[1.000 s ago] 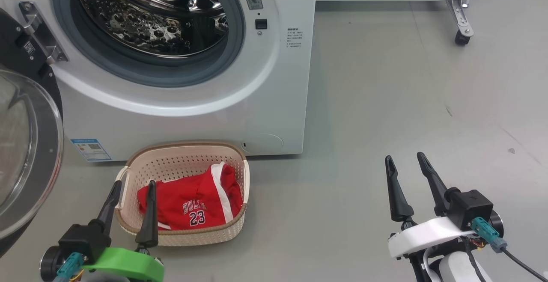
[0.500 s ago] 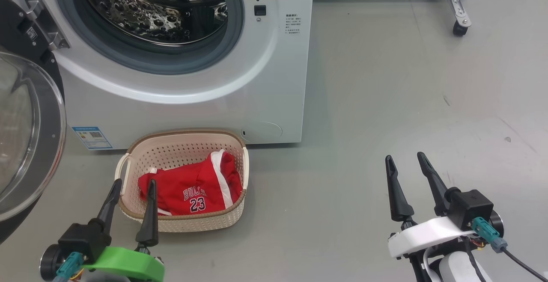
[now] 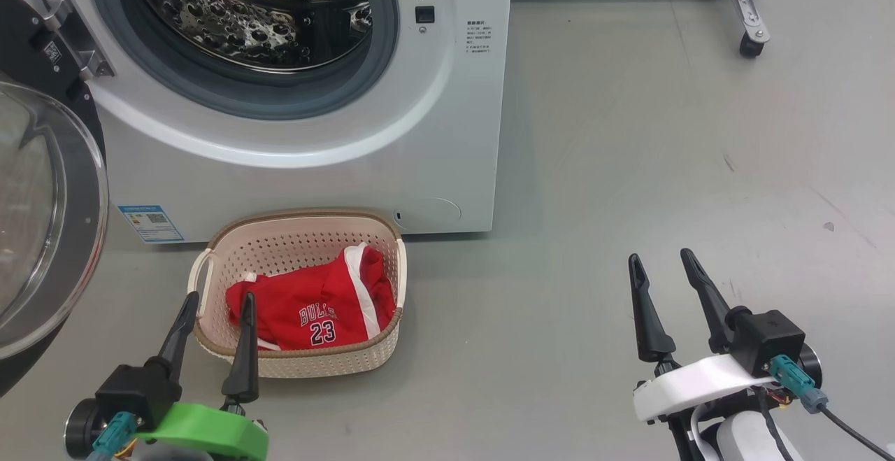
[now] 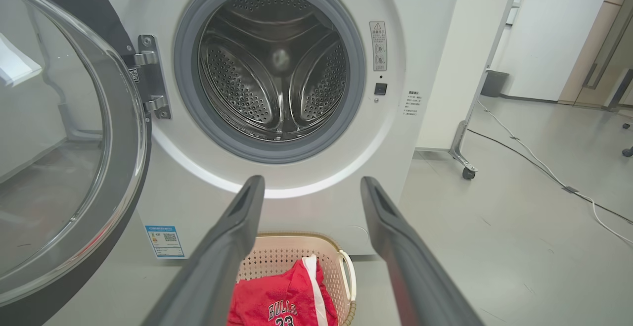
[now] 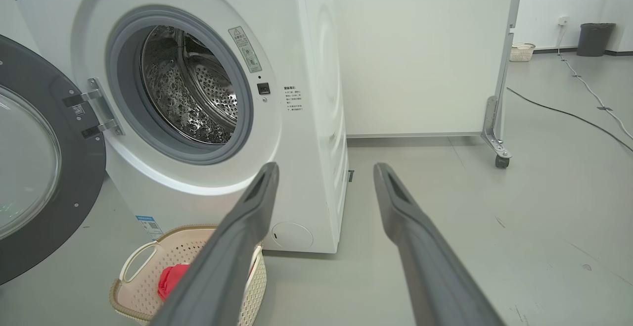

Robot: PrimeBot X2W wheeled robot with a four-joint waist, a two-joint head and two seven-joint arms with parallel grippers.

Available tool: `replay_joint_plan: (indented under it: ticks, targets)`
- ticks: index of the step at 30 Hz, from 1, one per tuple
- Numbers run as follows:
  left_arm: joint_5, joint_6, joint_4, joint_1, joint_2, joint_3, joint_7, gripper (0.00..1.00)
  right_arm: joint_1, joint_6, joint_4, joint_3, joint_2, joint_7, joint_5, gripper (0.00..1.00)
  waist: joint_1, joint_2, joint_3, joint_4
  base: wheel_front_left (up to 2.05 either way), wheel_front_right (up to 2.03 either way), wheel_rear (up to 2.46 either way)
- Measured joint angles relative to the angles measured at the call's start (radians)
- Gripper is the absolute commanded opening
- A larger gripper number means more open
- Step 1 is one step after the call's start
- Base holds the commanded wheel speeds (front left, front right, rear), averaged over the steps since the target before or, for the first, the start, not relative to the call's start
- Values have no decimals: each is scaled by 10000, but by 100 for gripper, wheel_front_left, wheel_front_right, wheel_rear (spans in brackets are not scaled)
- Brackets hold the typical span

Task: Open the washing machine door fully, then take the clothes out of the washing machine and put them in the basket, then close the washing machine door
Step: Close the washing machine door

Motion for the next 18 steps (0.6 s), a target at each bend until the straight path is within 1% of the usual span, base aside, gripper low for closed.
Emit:
replay_joint_plan:
  ticks: [18]
  targets:
    - [17, 0, -8, 0, -2, 2, 0, 100, 0, -12, 0, 31, 0, 0, 75, 100, 0, 0, -18, -6, 0, 0, 0]
